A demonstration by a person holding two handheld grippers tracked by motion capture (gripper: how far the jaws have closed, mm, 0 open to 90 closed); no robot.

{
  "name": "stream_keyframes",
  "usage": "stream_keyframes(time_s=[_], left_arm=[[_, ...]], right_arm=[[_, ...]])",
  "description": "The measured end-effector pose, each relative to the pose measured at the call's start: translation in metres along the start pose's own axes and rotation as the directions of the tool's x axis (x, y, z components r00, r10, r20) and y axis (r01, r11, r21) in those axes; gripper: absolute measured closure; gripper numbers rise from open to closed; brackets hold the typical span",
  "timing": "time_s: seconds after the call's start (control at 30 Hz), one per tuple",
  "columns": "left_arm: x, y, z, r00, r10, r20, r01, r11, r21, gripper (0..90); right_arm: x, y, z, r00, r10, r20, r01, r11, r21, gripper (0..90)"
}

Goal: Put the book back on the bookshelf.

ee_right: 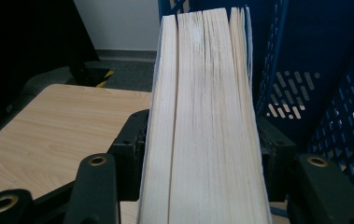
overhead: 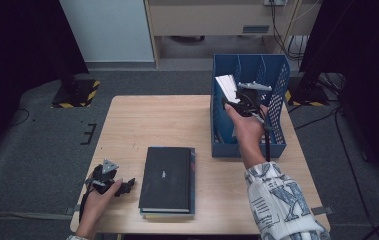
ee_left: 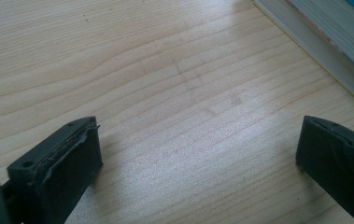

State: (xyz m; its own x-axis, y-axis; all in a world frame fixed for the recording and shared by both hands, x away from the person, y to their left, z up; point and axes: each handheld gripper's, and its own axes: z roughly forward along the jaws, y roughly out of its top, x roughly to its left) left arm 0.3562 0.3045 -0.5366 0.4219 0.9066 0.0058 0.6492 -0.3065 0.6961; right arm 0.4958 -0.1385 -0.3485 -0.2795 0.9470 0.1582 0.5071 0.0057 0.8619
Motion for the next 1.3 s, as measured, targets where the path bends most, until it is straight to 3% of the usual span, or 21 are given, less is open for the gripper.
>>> stream_keyframes(time_s=[0.23, 0.47, 0.8, 1.3], left_arm=[[0.000, 0.000, 0.000, 1.0000, 0.000, 0.000, 0.000, 1.0000, 0.000, 0.0], [0.000, 0.000, 0.000, 1.0000, -0.004, 0.000, 0.004, 1.0000, -0.002, 0.0], [-0.001, 0.000, 0.001, 1.0000, -0.006, 0.001, 0.006, 1.0000, -0.005, 0.0], [0.000, 0.001, 0.001, 1.0000, -0.001, 0.004, 0.001, 1.0000, -0.005, 0.0]], right_arm=[[-0.002, 0.005, 0.004, 0.9999, 0.011, -0.002, -0.011, 1.000, 0.024, 54.2], [-0.002, 0.008, 0.002, 0.9996, -0.013, 0.025, 0.012, 0.999, 0.037, 59.4], [-0.001, 0.010, 0.004, 0.9986, 0.008, 0.053, -0.009, 1.000, 0.015, 60.4], [-0.003, 0.042, 0.023, 0.9957, 0.022, 0.090, -0.019, 0.999, -0.030, 60.5]])
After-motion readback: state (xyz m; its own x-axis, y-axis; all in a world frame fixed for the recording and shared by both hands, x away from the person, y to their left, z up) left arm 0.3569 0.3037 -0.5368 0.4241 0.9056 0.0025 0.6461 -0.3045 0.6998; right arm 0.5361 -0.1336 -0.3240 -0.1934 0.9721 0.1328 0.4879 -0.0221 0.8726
